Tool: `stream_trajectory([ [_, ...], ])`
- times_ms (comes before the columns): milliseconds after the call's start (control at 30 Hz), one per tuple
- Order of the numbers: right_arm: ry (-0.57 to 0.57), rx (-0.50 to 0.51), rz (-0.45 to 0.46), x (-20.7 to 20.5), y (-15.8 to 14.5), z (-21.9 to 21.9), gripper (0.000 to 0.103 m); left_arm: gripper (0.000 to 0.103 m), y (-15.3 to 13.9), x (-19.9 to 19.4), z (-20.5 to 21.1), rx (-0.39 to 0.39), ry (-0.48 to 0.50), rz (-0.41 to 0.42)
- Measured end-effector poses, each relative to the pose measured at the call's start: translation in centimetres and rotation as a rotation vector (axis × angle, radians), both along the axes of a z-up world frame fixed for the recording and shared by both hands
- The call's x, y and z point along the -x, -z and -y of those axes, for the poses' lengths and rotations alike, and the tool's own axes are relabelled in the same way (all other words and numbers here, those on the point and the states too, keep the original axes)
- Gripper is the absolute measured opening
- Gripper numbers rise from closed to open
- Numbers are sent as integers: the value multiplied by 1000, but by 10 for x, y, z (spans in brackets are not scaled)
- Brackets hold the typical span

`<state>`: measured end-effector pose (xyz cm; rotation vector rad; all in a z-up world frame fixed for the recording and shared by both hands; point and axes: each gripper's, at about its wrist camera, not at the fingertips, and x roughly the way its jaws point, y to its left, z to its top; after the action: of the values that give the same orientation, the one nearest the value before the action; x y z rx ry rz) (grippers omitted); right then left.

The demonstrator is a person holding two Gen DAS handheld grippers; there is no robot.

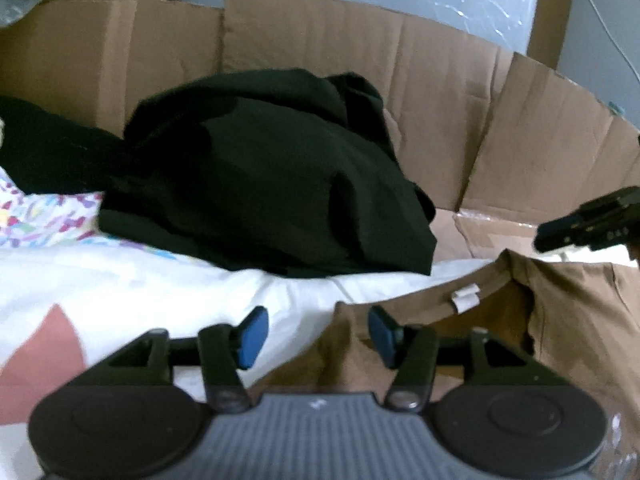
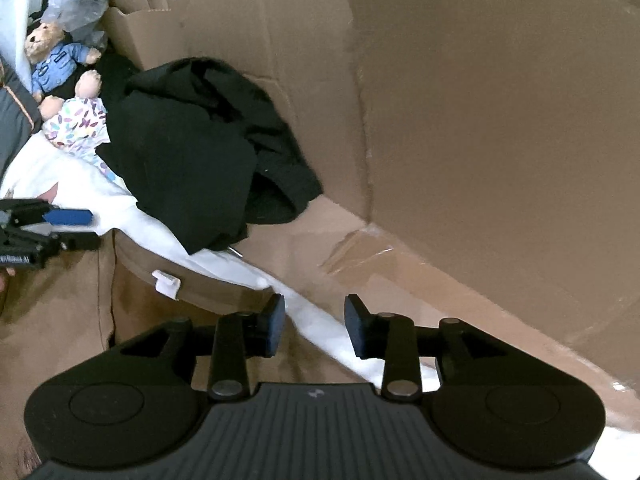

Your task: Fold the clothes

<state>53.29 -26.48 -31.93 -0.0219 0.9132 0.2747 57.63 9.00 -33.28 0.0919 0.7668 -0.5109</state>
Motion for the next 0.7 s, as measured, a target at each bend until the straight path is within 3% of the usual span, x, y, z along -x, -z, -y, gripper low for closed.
stream_trajectory([
  [333, 55, 110, -4, 42, -14, 64, 37, 58, -18, 29, -59, -54, -98, 12],
  [700, 51, 210, -104, 72, 10, 83, 36, 58, -27, 73, -130, -96, -199, 10],
])
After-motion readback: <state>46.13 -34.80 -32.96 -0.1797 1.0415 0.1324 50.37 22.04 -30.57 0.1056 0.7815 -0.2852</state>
